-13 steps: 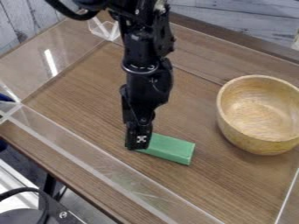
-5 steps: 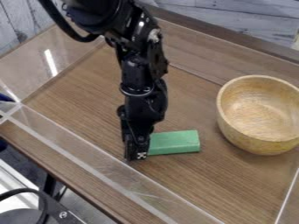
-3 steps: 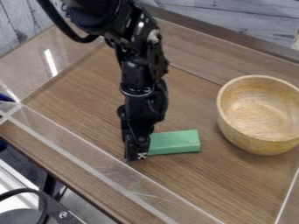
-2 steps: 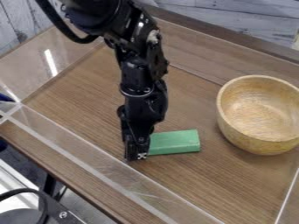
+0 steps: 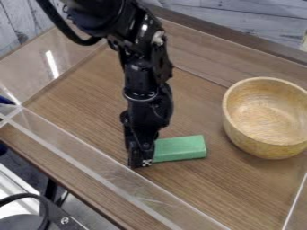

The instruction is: Put the green block in the brown bowl

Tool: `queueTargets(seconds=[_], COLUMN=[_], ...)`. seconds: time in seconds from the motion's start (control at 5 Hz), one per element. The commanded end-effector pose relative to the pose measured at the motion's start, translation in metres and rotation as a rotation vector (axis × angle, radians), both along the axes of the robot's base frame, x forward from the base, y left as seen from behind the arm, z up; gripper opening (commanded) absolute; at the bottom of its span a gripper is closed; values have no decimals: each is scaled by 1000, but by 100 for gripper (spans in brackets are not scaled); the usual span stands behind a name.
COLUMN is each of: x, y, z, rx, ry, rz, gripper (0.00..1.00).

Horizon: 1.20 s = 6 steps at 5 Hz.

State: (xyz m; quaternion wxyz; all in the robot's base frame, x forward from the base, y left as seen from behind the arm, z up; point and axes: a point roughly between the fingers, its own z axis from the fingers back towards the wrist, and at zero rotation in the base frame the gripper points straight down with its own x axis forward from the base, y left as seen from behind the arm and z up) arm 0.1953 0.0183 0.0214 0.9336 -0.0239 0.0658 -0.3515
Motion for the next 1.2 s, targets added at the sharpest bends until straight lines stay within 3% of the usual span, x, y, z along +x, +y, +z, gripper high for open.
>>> queueTargets(seconds=[0.0,1.0], x=[9,16], y=[-1,-1], z=[13,34], rx=[4,16], ry=[-52,-86], rz=[2,41], gripper=[0,0])
